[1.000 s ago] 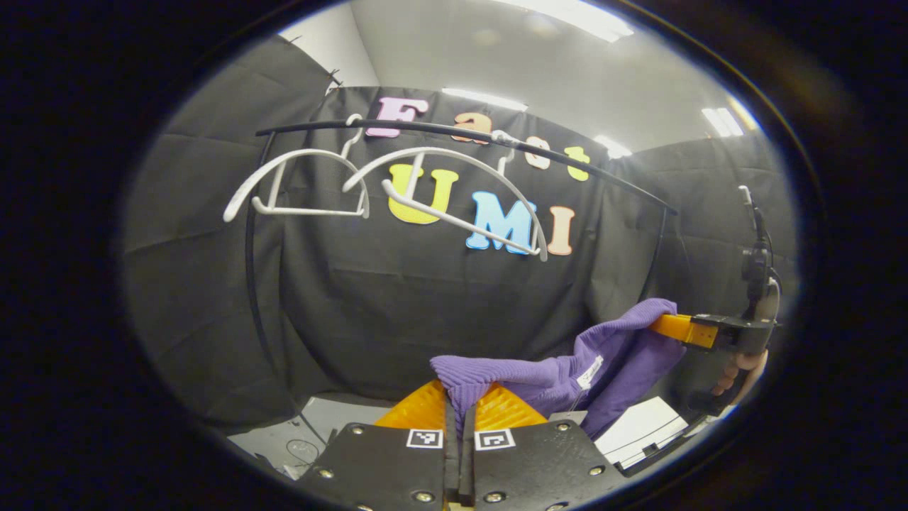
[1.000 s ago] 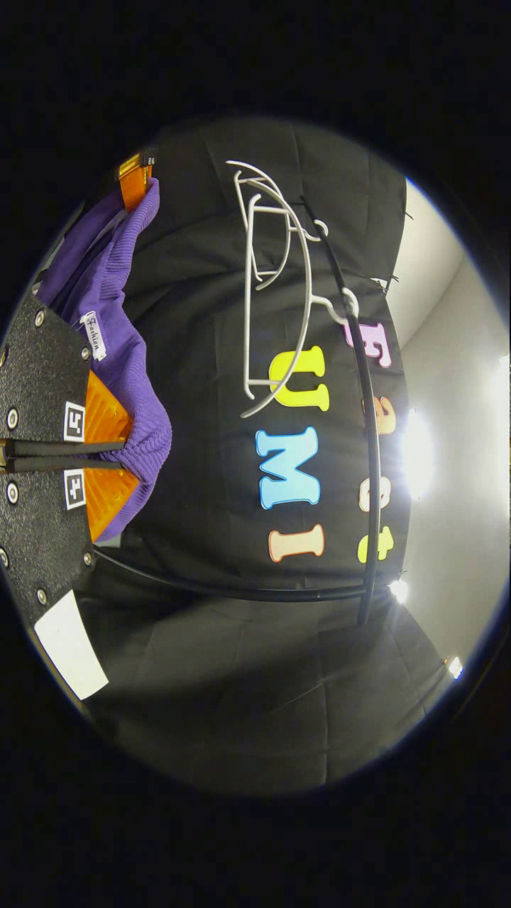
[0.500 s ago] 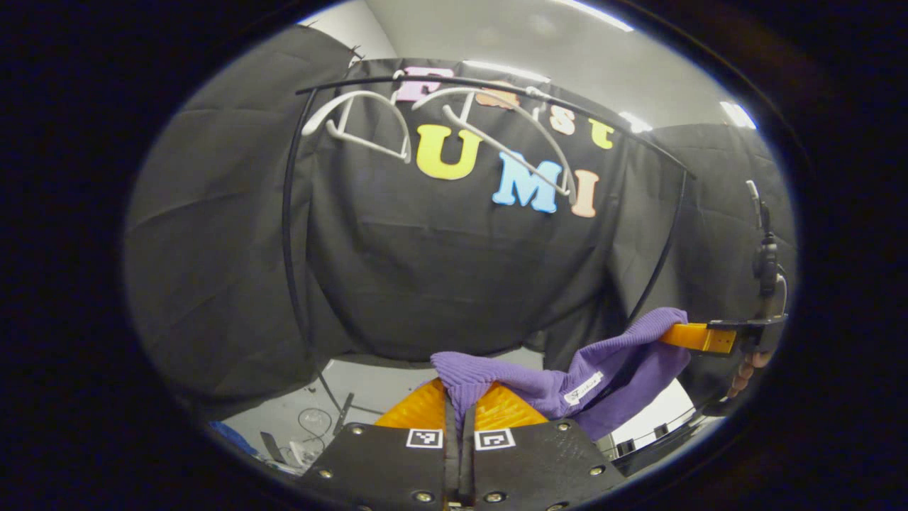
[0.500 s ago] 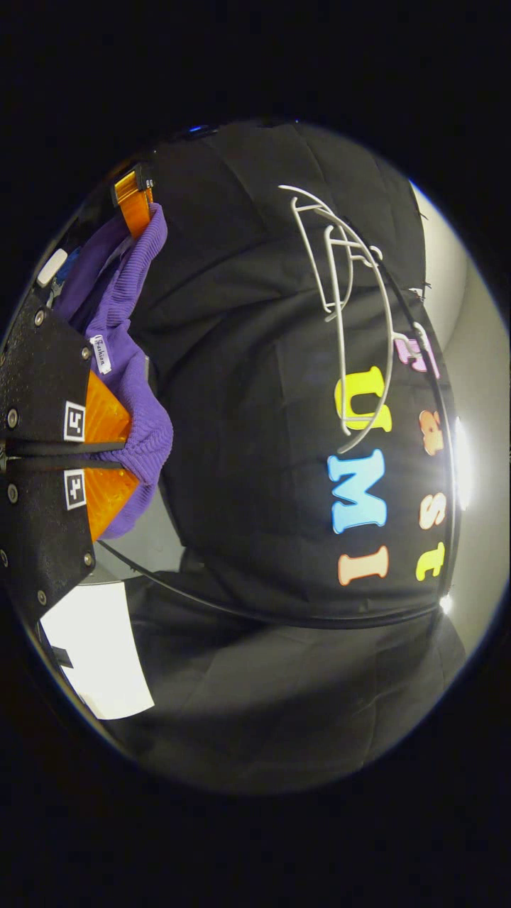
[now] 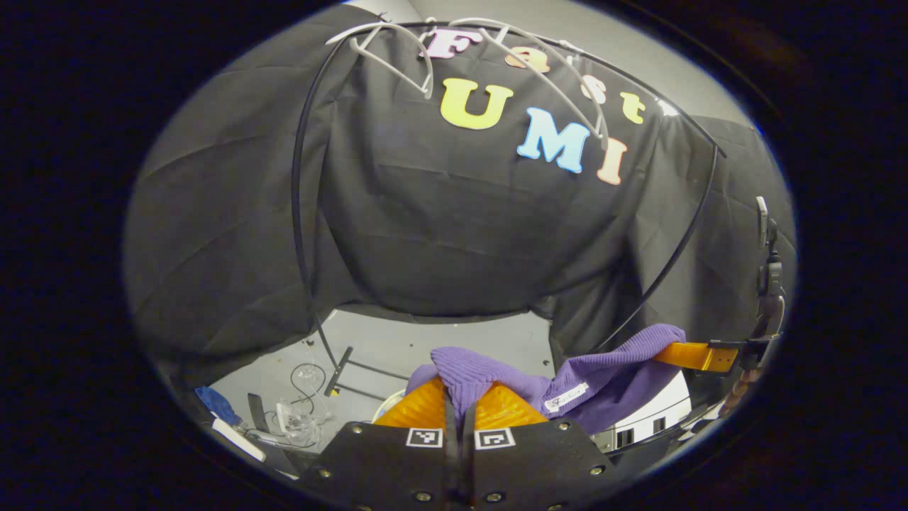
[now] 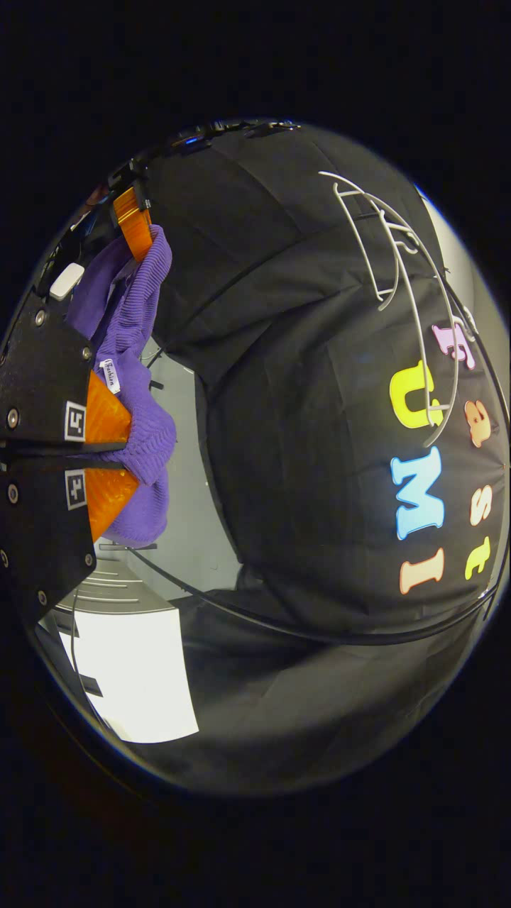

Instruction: Grasp the clothes on the hanger with both hands and then place them into the laundry hamper below.

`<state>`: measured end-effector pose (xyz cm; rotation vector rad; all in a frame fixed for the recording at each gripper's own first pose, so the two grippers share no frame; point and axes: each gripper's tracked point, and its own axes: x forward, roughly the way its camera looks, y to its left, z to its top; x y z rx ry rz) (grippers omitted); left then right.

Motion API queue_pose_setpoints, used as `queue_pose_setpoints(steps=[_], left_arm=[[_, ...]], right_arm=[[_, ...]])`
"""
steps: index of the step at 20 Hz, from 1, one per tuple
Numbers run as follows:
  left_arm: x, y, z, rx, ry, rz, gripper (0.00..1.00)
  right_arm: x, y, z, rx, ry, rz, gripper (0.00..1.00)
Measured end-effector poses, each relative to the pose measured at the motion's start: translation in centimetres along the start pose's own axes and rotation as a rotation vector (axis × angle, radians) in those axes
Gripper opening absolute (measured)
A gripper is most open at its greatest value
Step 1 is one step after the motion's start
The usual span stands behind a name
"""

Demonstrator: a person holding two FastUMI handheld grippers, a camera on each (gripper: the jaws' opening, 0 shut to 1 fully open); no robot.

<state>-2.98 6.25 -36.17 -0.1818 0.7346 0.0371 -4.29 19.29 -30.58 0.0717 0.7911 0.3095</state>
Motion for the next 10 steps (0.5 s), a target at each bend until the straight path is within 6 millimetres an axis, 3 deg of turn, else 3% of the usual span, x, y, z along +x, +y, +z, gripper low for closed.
queue_pose_setpoints(steps=[5, 10], left_arm=[[2.1, 0.7, -2.6, 0.055, 0.078, -0.006, 0.01], [3.1, 0.0, -3.3, 0.079, 0.111, -0.027, 0.06]], right_arm=[[0.6, -1.0, -3.0, 0.019, 0.074, -0.027, 0.00], [0.9, -1.4, -3.5, 0.034, 0.096, -0.052, 0.00]])
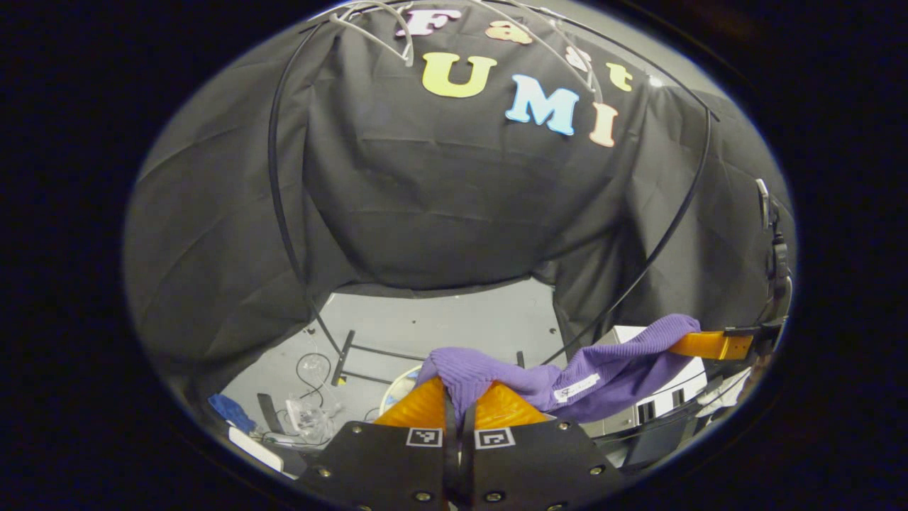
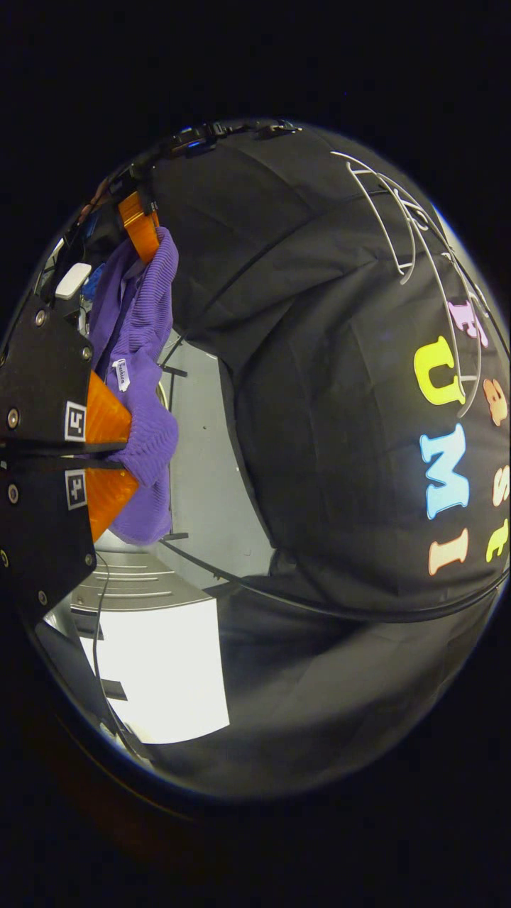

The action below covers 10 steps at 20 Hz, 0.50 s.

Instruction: Grasp the clothes on the hanger with both hands and then place them into the laundry hamper below.

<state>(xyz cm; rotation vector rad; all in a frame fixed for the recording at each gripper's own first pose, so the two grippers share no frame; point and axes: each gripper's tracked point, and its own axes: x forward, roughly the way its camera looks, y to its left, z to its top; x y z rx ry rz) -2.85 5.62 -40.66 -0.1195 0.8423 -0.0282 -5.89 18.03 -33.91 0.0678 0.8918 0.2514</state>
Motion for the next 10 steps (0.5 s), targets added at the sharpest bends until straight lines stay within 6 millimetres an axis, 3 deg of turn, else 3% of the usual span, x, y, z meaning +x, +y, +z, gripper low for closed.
queue_pose_setpoints(steps=[4, 5, 7, 8, 9, 10], left_arm=[[0.5, 0.1, -0.3, 0.009, 0.009, -0.006, 0.06], [0.6, 0.2, -0.6, 0.016, 0.014, -0.003, 0.01], [0.5, 0.1, -1.0, 0.025, 0.026, -0.003, 0.01], [0.7, 0.2, -1.2, 0.033, 0.030, -0.005, 0.06], [0.8, 0.3, -1.3, 0.043, 0.033, -0.007, 0.01], [1.1, 0.5, -1.5, 0.052, 0.036, -0.011, 0.06]], right_arm=[[0.2, 0.0, 0.1, 0.006, 0.007, -0.018, 0.01], [0.2, 0.1, 0.0, 0.013, 0.009, -0.021, 0.01], [0.1, 0.4, -0.3, 0.014, 0.017, -0.024, 0.01], [0.2, 0.5, -0.6, 0.011, 0.020, -0.025, 0.01], [0.2, 0.7, -0.7, 0.008, 0.025, -0.026, 0.02], [0.3, 0.8, -0.9, 0.005, 0.034, -0.026, 0.02]])
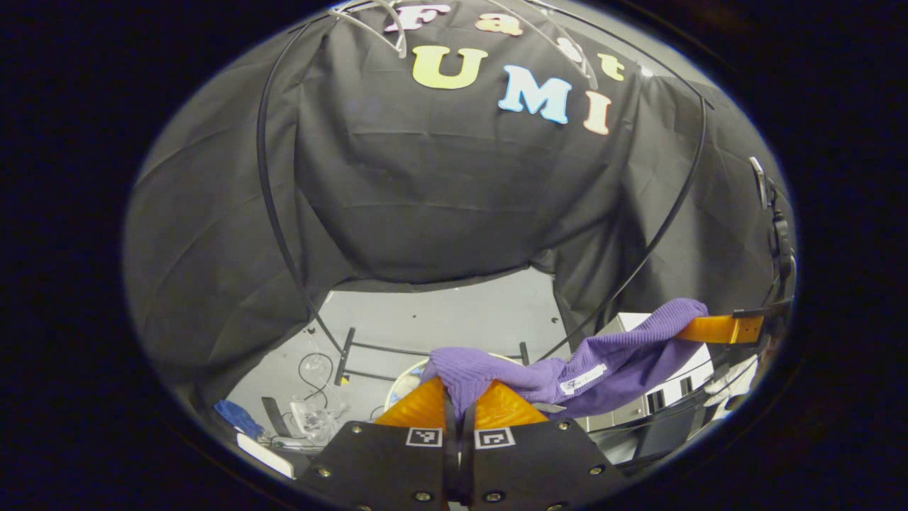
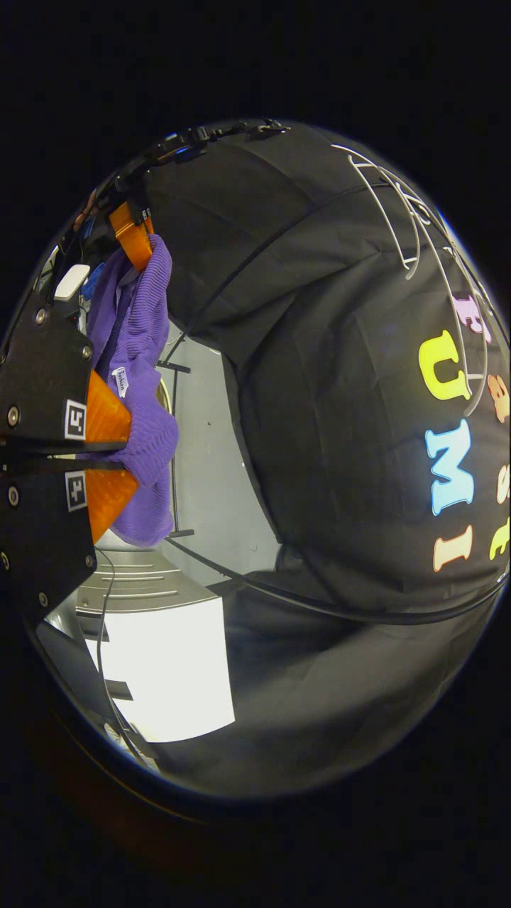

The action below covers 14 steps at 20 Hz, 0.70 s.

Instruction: Grasp the clothes on the hanger with both hands and then place them into the laundry hamper below.

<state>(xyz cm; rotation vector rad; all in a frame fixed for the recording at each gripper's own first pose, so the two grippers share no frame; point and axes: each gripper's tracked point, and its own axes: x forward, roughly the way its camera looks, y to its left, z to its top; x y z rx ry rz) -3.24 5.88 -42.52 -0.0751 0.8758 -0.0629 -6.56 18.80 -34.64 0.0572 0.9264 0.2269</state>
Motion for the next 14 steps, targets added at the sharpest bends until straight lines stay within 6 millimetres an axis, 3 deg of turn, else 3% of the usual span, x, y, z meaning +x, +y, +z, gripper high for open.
queue_pose_setpoints(steps=[1, 7, 11, 14], left_arm=[[0.1, 0.1, -0.2, 0.005, 0.004, -0.005, 0.00], [1.7, 1.8, -1.7, 0.050, 0.055, 0.005, 0.00], [3.1, 2.7, -3.3, 0.046, 0.092, 0.000, 0.06], [3.9, 3.1, -4.4, 0.043, 0.124, 0.006, 0.08]], right_arm=[[0.1, 0.1, -0.2, -0.001, 0.010, -0.002, 0.02], [1.0, 1.4, -0.2, 0.005, 0.041, -0.013, 0.05], [1.1, 1.2, -1.8, -0.007, 0.076, -0.030, 0.10], [0.1, 0.9, -2.2, 0.022, 0.084, -0.017, 0.17]])
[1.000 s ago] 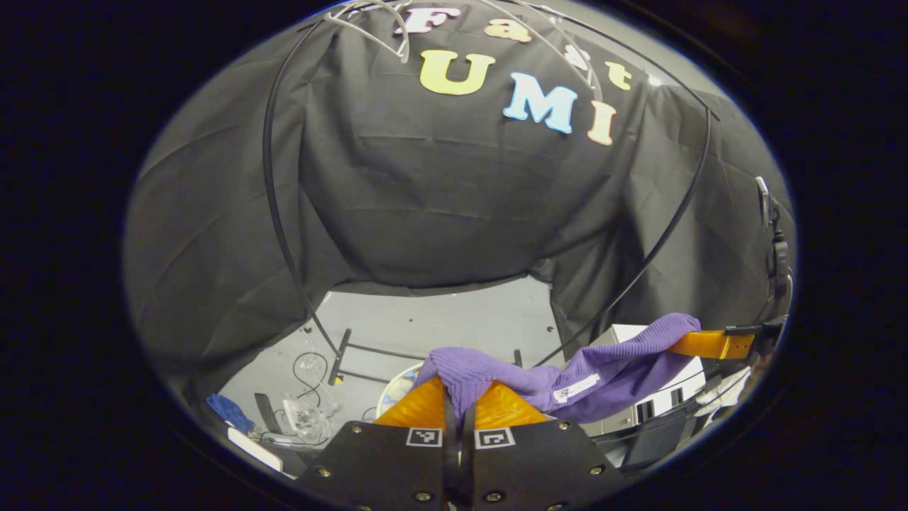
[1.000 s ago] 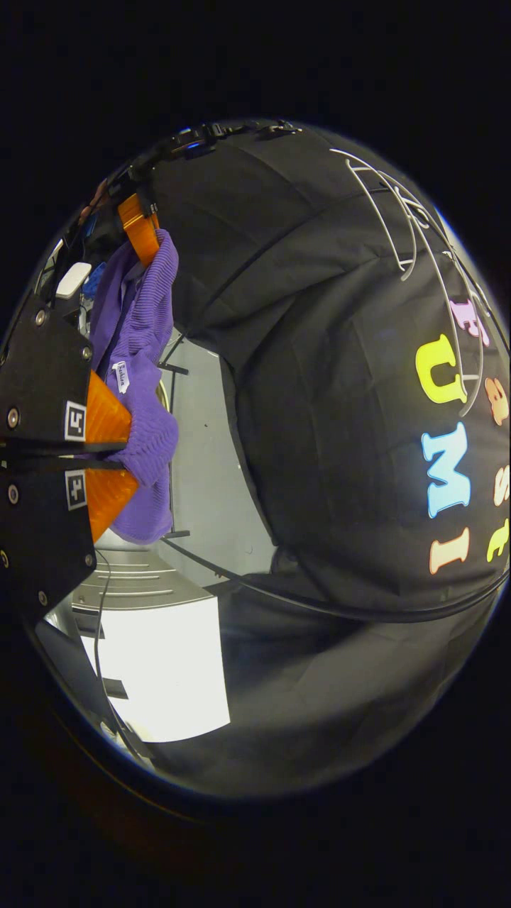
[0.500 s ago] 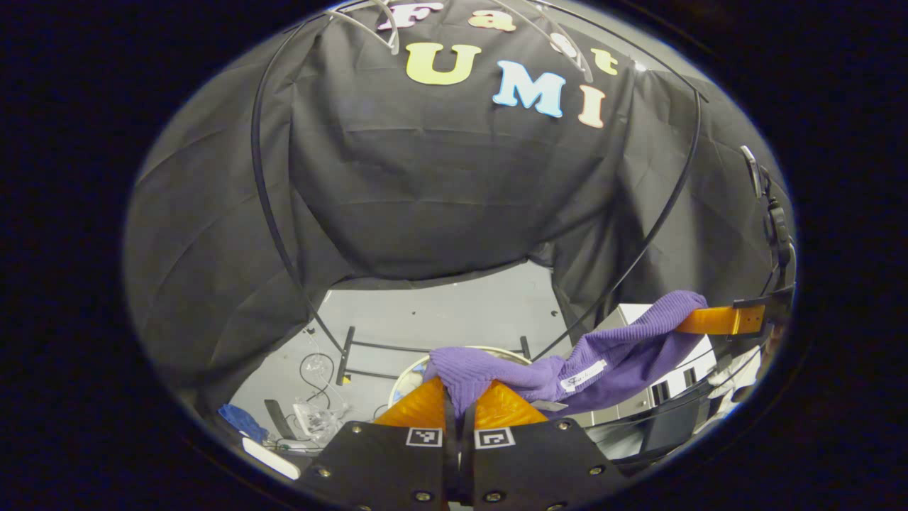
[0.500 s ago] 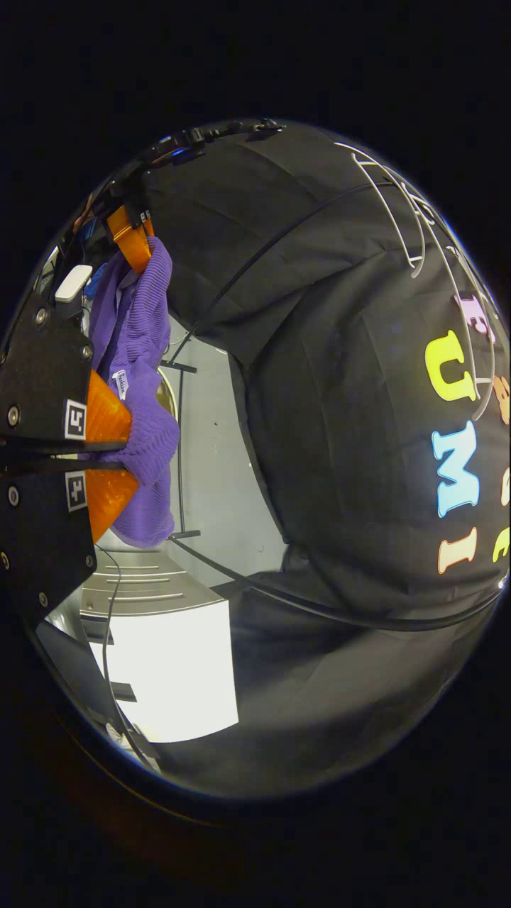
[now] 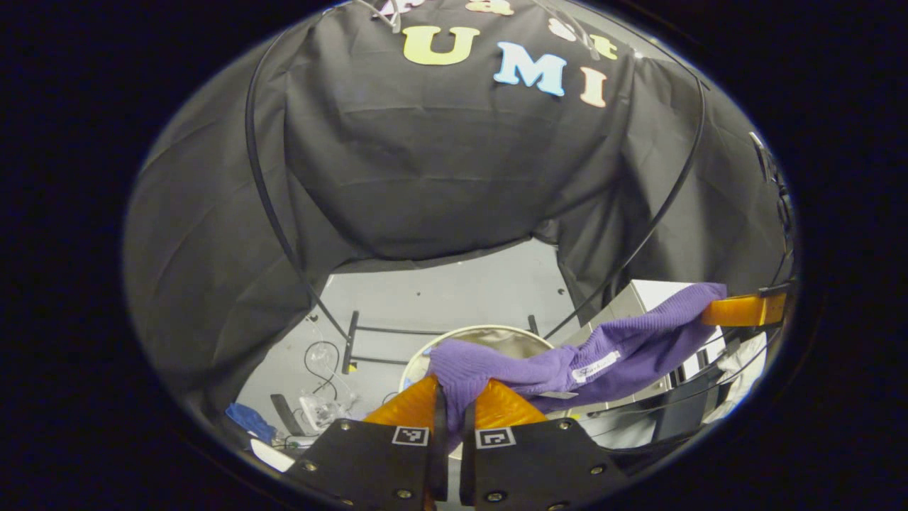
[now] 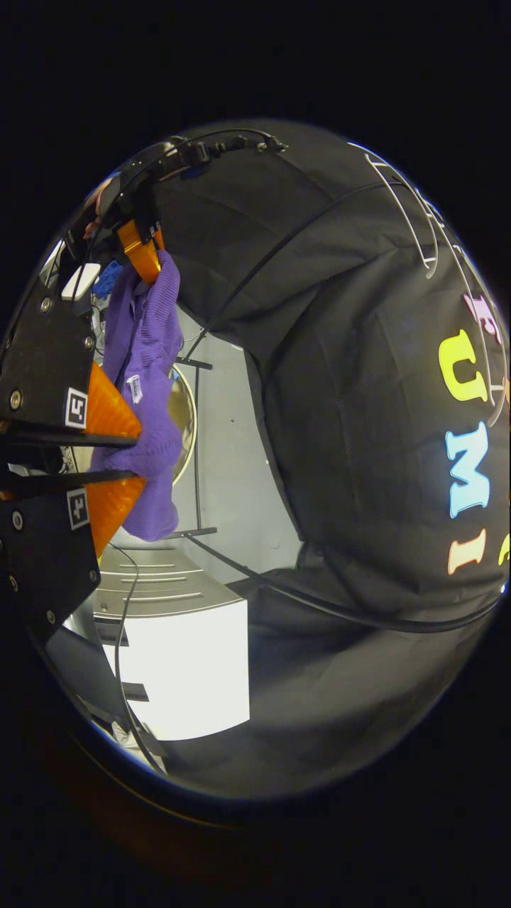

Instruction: Grasp the clothes on the hanger with both hands and then place them into the laundry hamper below.

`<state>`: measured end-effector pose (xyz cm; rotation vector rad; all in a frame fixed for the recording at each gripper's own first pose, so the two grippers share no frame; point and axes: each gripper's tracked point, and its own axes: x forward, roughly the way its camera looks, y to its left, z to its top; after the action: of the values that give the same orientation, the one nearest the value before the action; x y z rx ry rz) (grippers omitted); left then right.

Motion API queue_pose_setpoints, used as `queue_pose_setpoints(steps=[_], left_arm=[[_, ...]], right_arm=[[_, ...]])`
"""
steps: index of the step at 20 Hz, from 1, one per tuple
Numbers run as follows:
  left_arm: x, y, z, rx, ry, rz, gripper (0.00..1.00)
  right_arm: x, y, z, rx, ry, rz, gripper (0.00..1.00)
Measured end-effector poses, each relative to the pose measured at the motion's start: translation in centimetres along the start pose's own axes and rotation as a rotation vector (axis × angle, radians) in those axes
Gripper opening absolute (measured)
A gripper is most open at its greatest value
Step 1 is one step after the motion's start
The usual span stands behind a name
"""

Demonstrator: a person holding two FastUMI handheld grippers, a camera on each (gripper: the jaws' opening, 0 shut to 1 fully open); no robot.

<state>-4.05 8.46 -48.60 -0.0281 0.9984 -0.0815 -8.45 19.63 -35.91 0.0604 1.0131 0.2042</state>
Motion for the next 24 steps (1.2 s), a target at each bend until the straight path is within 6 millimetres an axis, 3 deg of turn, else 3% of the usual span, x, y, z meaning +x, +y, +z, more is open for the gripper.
queue_pose_setpoints(steps=[1, 3, 4, 5, 6, 7, 9, 12, 16, 21, 22, 23, 24], left_arm=[[0.3, -0.2, -0.3, 0.015, 0.003, 0.005, 0.14], [-0.9, -0.6, 0.2, 0.063, -0.024, 0.017, 0.46], [-1.0, -1.3, 0.9, 0.086, -0.039, 0.014, 0.63], [-1.2, -2.0, 1.6, 0.106, -0.051, 0.017, 0.56], [-1.4, -2.4, 2.3, 0.126, -0.063, 0.030, 0.68], [-1.8, -2.8, 3.0, 0.142, -0.080, 0.058, 0.79], [-2.3, -4.0, 4.4, 0.151, -0.100, 0.096, 0.96], [-4.4, -6.4, 7.2, 0.111, -0.166, 0.160, 1.00], [-9.6, -11.4, 12.2, -0.004, -0.306, 0.177, 0.96], [-17.7, -14.7, 21.4, -0.044, -0.577, 0.195, 0.96], [-19.0, -15.7, 23.3, -0.052, -0.645, 0.182, 1.00], [-19.9, -16.8, 24.9, -0.051, -0.701, 0.158, 1.00], [-20.5, -17.9, 25.7, -0.050, -0.737, 0.148, 1.00]], right_arm=[[-0.3, 0.0, 0.3, 0.017, -0.013, 0.009, 0.19], [-0.5, -0.5, 1.1, 0.023, -0.037, 0.017, 0.41], [-0.4, -0.6, 1.6, 0.013, -0.050, 0.021, 0.45], [-0.7, -0.8, 2.2, 0.001, -0.065, 0.022, 0.64], [-0.7, -1.3, 2.7, -0.010, -0.081, 0.024, 0.71], [-0.8, -1.8, 3.4, -0.018, -0.100, 0.028, 0.90], [-1.3, -3.3, 4.7, -0.030, -0.140, 0.032, 0.94], [-3.0, -6.6, 8.1, -0.037, -0.246, 0.024, 0.94], [-6.8, -10.4, 12.6, -0.029, -0.408, 0.025, 0.95], [-14.7, -17.3, 18.1, -0.049, -0.672, -0.039, 0.92], [-16.3, -18.4, 19.1, -0.044, -0.721, -0.050, 0.95], [-18.5, -20.0, 20.3, -0.046, -0.782, -0.070, 0.92], [-20.1, -21.4, 21.2, -0.051, -0.832, -0.089, 0.94]])
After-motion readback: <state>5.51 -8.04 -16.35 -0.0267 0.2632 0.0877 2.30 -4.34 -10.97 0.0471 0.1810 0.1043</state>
